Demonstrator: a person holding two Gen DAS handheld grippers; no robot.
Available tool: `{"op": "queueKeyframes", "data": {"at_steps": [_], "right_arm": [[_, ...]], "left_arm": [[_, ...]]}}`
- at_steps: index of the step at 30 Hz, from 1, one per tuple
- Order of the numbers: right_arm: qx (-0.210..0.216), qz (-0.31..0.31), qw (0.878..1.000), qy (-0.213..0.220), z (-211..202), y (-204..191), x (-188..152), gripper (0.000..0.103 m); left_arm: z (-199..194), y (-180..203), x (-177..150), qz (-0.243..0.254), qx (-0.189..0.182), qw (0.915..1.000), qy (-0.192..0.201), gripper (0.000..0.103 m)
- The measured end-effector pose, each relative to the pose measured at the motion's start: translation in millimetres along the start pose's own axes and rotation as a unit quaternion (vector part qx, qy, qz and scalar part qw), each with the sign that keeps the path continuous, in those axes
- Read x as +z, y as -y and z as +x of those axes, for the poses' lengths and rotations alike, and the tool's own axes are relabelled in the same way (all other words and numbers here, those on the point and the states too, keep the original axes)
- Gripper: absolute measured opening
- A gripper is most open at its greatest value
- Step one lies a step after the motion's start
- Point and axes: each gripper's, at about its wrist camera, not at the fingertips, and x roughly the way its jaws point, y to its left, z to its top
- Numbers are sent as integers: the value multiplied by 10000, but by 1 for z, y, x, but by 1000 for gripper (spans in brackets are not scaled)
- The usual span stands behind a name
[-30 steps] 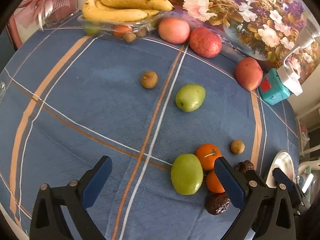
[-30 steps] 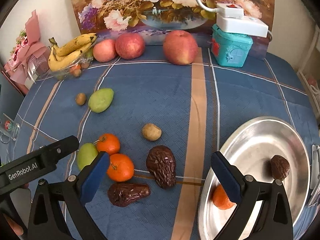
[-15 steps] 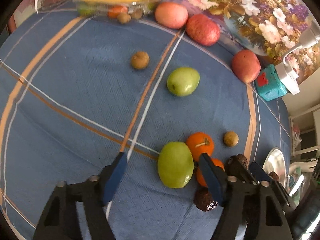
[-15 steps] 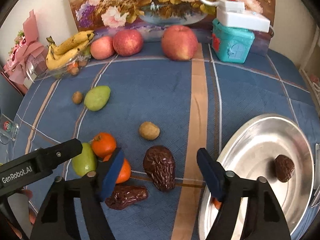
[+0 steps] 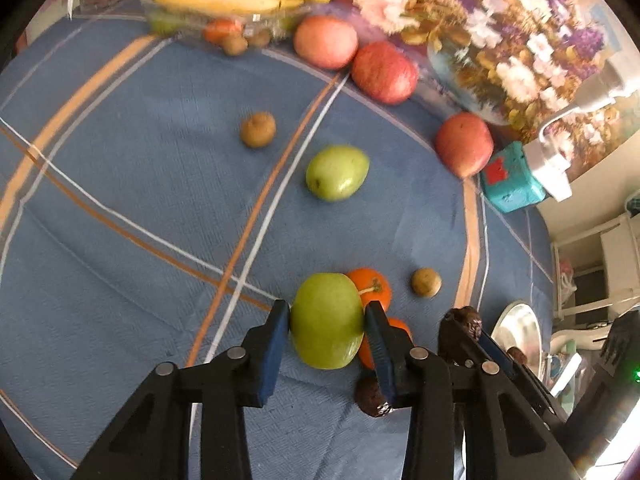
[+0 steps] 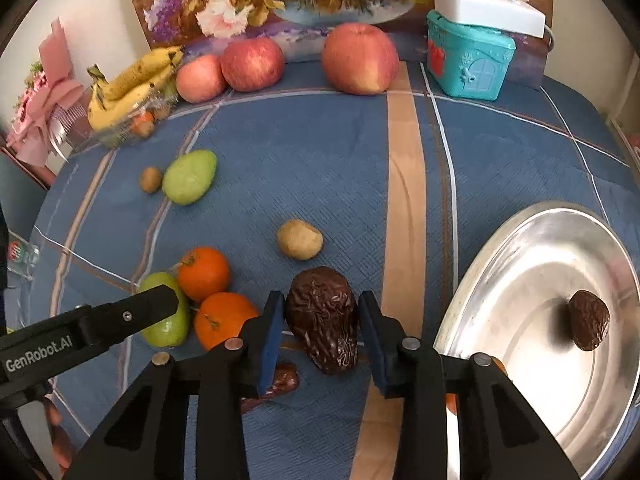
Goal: Organize fruits
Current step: 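Grasp the green pear with the left tool while the right tool grasps a date, then carry the pear and date over the steel plate and release both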
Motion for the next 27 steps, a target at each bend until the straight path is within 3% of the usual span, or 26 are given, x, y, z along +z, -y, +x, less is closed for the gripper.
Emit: {"op": "queueKeyframes", "data": {"at_steps": [6, 10, 19, 27], "right_arm": [[51, 102, 9995, 307, -29, 5, 4, 39], [-44, 343, 9981, 513, -49, 24, 5, 39], [-1132, 1541, 9802, 509, -81, 120, -13, 39], [-1585, 2247, 9610, 289, -91, 178, -36, 40]], "left_arm": [[-21, 16, 0, 229, -161, 9992, 285, 41], [-23, 49, -8, 693, -323, 9967, 284, 41], [3, 151, -62, 2035, -925, 9738, -422, 41], [29, 185, -103, 2643, -688, 9573, -950, 42]]}}
